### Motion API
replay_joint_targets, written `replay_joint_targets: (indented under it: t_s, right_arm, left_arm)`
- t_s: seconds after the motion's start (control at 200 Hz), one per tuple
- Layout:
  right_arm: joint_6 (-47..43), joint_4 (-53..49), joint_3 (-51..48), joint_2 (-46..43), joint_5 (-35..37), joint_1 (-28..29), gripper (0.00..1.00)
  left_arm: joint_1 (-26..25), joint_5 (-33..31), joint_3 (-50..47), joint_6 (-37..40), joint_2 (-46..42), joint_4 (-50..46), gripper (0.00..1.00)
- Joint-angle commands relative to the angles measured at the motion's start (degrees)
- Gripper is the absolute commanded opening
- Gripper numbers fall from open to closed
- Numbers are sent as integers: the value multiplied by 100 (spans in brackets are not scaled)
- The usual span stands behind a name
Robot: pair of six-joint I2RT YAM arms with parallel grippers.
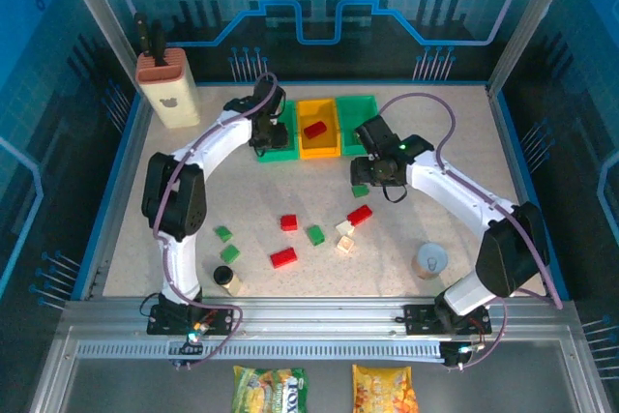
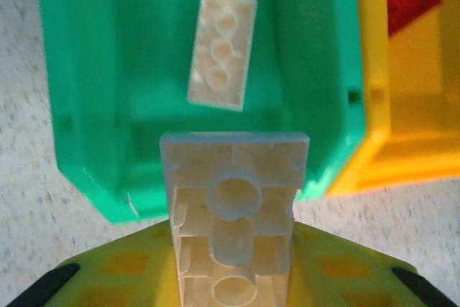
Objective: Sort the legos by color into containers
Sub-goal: Place the lego in the container.
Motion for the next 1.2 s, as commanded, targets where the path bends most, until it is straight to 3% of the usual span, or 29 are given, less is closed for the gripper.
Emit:
replay_joint_targets:
  t_s: [0.0, 0.375, 0.585, 1.196]
  right_arm:
    - [78, -174, -127, -229, 112, -72, 70]
    - [159, -272, -250, -436, 110, -71, 70]
    - [131, -276, -303, -445, 123, -75, 70]
    - [133, -334, -268, -563, 122, -71, 70]
  left_arm:
    - [111, -246, 513, 296, 366, 64, 35]
    - [148, -1041, 2017, 540, 1572, -65, 36]
    - [162, -1085, 2478, 447, 2005, -177, 37]
    - [180, -834, 2261, 165, 1774, -81, 46]
